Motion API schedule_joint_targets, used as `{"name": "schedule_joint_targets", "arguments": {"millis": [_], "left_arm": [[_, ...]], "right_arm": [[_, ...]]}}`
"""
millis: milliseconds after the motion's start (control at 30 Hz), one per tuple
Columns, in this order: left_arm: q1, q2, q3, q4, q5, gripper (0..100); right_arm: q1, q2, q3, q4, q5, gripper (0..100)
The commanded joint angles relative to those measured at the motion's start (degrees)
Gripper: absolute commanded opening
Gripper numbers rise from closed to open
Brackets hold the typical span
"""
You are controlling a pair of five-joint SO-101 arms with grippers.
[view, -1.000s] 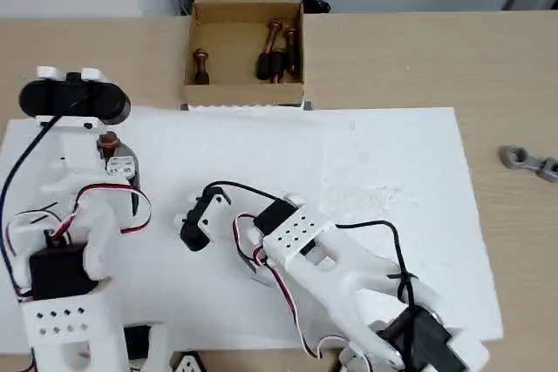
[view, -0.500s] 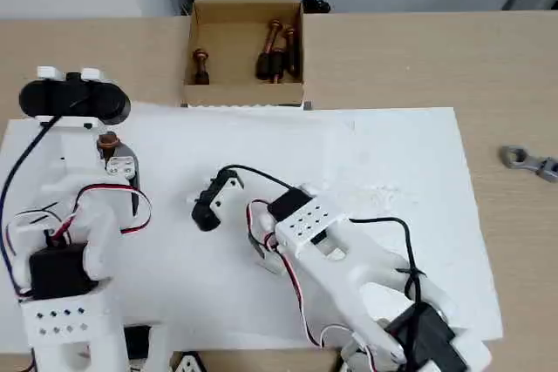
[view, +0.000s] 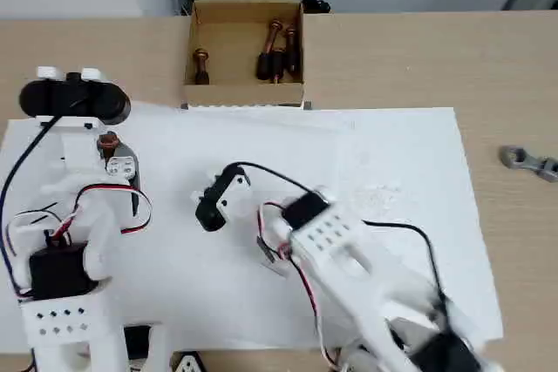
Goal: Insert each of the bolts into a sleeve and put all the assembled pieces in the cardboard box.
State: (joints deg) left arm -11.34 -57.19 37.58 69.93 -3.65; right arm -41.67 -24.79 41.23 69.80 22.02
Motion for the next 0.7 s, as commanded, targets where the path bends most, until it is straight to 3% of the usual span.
{"name": "schedule_joint_targets", "arguments": {"millis": [0, 300, 467, 667], "left_arm": [[0.09, -0.44, -0.66, -1.32, 0.26, 0], [0.26, -0.44, -0.66, -2.02, 0.26, 0], [1.05, -0.44, -0.57, -3.87, 2.64, 0], [6.42, -0.44, -0.31, -8.35, 5.45, 0]], "right_arm": [[1.98, -14.2, -0.97, 0.57, -0.53, 1.4], [15.87, -38.64, 0.88, -15.16, -12.57, 1.5], [16.4, -39.6, 8.97, -25.54, -19.16, 1.4], [16.22, -37.05, 20.84, -43.38, -20.75, 1.3]]}}
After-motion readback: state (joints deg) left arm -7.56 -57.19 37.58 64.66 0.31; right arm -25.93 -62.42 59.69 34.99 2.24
